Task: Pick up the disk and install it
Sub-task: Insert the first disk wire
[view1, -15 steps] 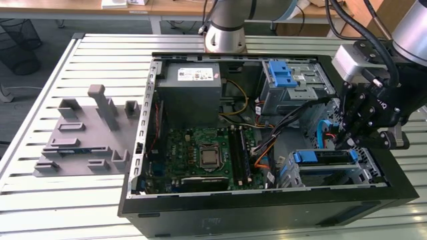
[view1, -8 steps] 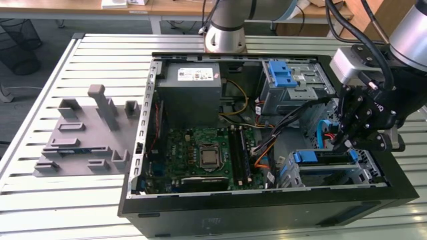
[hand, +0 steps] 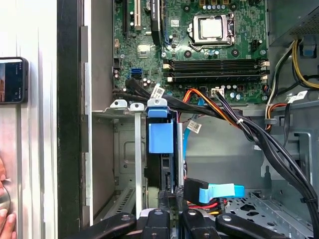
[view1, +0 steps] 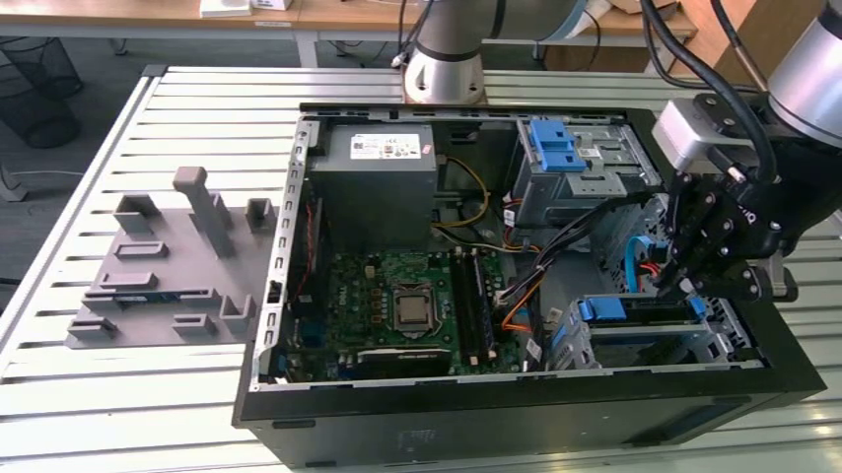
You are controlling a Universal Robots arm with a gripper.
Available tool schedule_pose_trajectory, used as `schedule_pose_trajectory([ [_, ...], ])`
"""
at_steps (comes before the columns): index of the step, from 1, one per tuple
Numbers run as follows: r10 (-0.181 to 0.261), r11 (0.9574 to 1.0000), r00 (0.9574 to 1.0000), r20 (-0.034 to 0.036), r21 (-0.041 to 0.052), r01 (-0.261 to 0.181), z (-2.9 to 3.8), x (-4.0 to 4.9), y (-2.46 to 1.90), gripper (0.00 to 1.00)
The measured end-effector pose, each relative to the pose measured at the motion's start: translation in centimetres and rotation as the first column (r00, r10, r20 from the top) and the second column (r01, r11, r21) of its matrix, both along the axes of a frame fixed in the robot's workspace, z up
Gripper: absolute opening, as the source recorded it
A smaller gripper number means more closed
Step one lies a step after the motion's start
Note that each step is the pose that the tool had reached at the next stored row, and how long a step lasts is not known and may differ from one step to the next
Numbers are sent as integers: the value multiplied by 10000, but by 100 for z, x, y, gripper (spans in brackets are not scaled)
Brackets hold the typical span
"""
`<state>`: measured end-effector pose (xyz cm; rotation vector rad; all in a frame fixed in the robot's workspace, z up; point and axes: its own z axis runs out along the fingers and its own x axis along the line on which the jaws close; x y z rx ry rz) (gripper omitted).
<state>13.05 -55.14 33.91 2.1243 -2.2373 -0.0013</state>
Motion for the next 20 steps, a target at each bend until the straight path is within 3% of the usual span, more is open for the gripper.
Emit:
schedule_pose_trajectory([
  [20, -51, 10000, 10000, -11, 13, 51, -52, 1, -1, 16],
])
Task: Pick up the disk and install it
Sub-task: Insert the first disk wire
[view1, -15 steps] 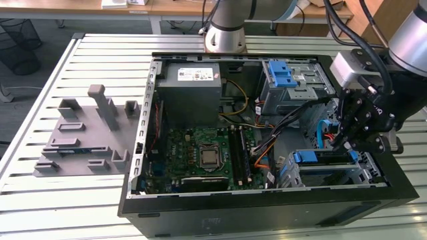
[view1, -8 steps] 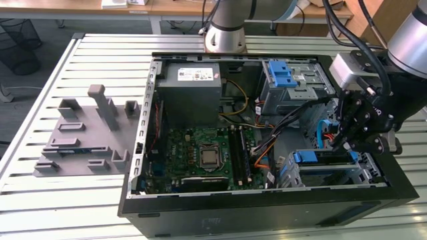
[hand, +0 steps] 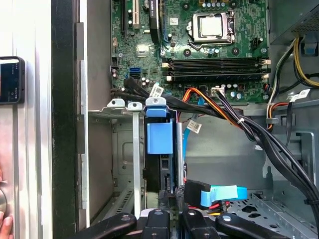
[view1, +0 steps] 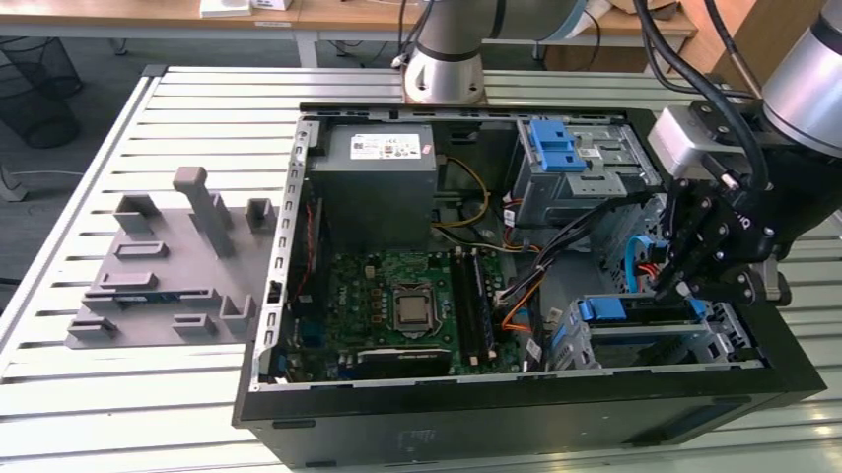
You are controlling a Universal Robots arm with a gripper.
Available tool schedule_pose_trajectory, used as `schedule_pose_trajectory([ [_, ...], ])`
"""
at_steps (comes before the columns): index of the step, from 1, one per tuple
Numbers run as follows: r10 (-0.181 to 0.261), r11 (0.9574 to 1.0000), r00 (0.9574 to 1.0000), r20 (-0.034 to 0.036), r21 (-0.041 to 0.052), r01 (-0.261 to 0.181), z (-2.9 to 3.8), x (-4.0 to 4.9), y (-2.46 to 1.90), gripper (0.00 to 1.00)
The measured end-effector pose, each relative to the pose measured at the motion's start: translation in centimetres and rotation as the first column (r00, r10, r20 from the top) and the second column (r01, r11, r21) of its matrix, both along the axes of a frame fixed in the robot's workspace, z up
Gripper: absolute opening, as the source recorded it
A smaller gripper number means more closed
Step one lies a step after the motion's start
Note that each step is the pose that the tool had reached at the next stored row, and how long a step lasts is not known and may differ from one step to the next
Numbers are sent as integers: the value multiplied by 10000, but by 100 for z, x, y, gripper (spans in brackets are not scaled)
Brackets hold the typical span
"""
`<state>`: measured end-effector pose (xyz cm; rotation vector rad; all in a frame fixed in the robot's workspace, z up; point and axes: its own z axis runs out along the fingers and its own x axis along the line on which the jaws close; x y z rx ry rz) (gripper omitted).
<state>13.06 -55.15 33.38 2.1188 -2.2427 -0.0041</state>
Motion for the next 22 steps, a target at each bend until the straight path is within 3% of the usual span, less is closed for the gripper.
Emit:
schedule_pose_trajectory([
  [22, -70, 10000, 10000, -21, 17, 70, -51, 1, 0, 16],
])
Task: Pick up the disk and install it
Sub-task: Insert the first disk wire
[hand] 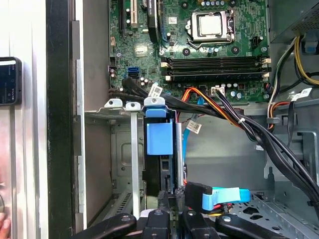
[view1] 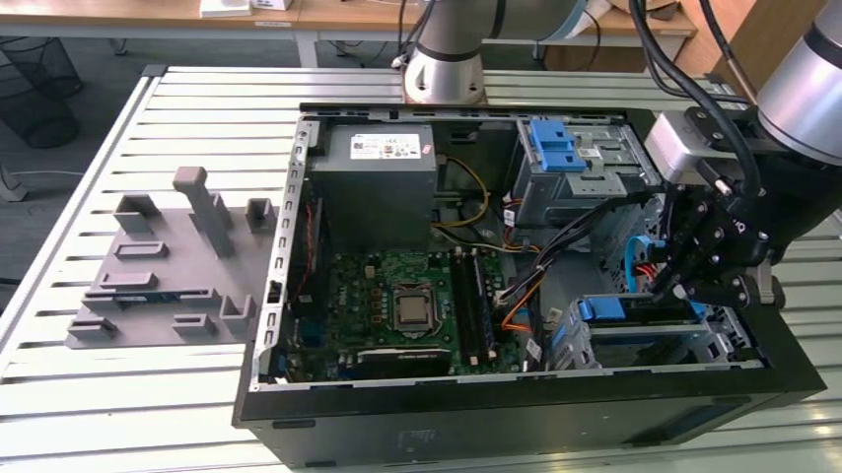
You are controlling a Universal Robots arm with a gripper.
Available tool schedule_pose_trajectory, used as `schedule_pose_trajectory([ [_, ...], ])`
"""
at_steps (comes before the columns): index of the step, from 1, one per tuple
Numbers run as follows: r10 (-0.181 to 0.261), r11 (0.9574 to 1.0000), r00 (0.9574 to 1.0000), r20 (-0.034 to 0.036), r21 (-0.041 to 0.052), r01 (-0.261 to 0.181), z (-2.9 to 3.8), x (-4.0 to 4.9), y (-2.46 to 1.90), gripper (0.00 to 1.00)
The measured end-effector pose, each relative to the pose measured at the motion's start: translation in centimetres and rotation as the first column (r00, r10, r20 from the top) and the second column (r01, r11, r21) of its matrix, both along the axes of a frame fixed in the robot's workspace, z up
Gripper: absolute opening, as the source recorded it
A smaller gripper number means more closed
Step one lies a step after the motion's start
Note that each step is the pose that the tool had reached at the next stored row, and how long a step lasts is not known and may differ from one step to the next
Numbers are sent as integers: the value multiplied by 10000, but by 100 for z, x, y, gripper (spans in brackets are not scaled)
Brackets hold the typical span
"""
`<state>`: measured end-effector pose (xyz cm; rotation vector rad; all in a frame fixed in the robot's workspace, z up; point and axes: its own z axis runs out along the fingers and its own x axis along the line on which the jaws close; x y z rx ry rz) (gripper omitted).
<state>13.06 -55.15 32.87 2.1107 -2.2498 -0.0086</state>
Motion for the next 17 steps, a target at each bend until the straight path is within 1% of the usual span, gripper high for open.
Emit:
schedule_pose_trajectory([
  [6, -2, 10000, 10000, 0, 8, 2, -3, 0, 0, 18],
  [7, -3, 10000, 10000, 0, 12, 3, -1, 0, 0, 24],
  [9, -3, 10000, 10000, 0, 11, 3, 22, 0, 0, 24],
  [12, -2, 10000, 10000, 0, 10, 2, 75, 0, 0, 24],
  [16, -2, 10000, 10000, 0, 9, 2, 123, 0, 0, 24],
  [17, -2, 10000, 10000, 0, 10, 2, 126, 0, 0, 24],
])
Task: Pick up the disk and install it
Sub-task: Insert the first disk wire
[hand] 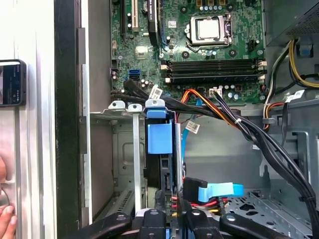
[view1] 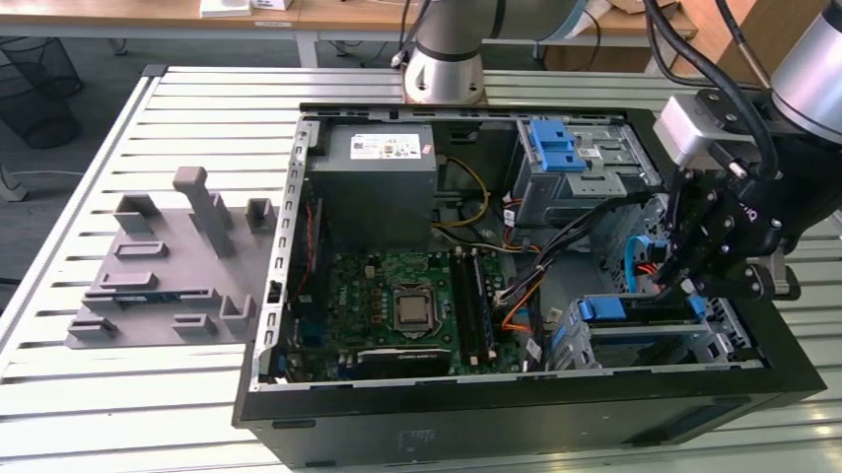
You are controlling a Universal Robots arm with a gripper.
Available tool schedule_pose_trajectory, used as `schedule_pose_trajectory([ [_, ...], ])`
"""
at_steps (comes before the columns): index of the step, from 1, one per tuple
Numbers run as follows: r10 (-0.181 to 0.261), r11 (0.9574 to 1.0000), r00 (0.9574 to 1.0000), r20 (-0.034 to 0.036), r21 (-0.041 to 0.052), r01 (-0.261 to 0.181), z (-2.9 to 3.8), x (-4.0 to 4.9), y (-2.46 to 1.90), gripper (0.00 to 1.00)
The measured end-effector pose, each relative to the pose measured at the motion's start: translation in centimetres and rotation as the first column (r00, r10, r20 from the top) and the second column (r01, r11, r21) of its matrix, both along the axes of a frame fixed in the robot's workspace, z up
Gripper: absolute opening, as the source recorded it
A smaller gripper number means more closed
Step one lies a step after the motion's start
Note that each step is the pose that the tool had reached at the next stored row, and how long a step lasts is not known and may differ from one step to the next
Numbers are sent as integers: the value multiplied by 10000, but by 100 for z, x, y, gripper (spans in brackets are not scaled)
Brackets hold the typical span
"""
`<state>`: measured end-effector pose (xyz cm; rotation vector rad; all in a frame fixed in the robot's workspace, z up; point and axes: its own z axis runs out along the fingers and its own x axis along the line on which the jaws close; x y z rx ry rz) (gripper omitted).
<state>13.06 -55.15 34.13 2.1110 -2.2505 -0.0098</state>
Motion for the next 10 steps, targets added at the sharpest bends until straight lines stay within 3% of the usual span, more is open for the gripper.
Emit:
schedule_pose_trajectory([
  [3, 0, 10000, 10000, 0, 2, 0, 0, 0, 0, 22],
  [6, 0, 10000, 10000, 0, 0, 0, 3, 0, 0, 11],
  [10, 0, 10000, 10000, 0, 0, 0, 4, 0, 0, 11],
])
